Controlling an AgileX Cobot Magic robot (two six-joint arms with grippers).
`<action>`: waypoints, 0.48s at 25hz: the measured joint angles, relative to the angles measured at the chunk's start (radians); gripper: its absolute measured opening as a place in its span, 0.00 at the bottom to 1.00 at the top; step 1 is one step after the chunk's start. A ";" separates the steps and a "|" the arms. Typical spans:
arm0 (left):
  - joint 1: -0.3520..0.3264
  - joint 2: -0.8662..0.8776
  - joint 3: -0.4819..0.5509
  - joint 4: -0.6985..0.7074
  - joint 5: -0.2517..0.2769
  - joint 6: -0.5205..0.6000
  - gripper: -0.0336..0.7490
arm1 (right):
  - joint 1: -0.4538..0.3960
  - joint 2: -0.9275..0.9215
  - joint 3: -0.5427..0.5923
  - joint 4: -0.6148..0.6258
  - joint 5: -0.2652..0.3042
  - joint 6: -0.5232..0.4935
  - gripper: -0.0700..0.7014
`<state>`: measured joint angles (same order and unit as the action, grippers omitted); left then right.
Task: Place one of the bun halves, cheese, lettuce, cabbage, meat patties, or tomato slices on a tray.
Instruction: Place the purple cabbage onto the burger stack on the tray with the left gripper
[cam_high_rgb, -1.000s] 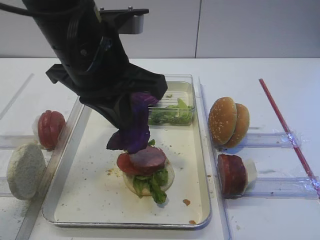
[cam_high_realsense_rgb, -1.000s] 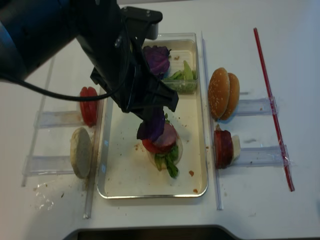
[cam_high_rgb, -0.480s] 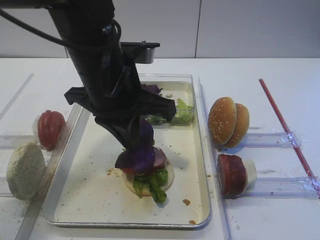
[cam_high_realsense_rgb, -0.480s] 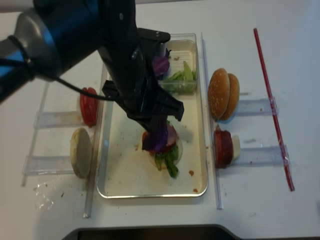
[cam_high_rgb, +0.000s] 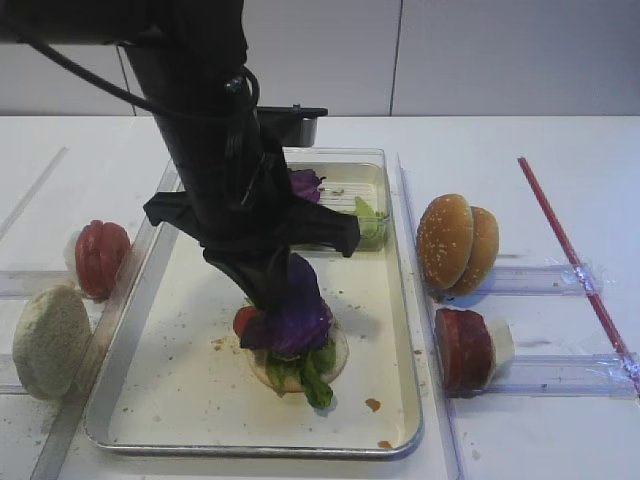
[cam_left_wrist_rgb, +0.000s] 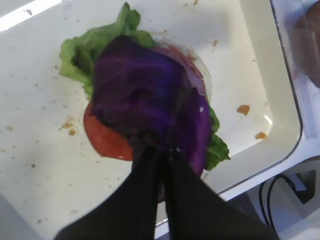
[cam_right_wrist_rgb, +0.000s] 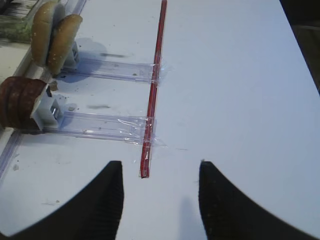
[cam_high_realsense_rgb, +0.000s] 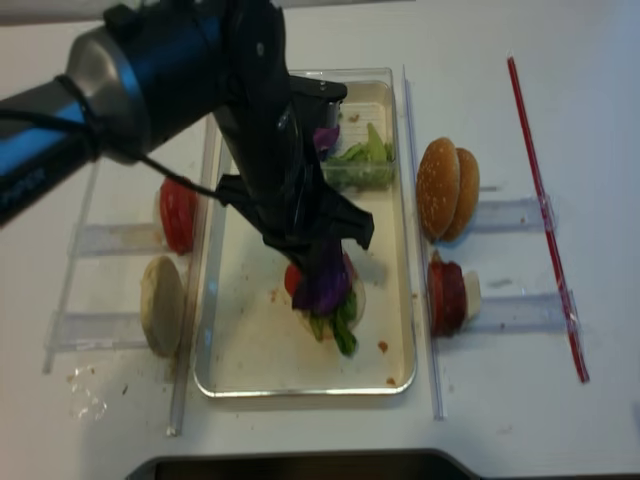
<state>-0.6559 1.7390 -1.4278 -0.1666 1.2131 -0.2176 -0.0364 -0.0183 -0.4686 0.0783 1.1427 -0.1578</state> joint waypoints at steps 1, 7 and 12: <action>0.000 0.009 0.000 0.000 -0.003 0.000 0.04 | 0.000 0.000 0.000 0.000 0.000 0.000 0.59; 0.000 0.023 0.000 0.000 -0.035 0.000 0.04 | 0.000 0.000 0.000 0.000 0.000 0.000 0.59; 0.000 0.037 0.000 0.010 -0.044 -0.002 0.04 | 0.000 0.000 0.000 0.000 0.000 0.000 0.59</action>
<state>-0.6559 1.7761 -1.4278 -0.1565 1.1694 -0.2194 -0.0364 -0.0183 -0.4686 0.0783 1.1427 -0.1578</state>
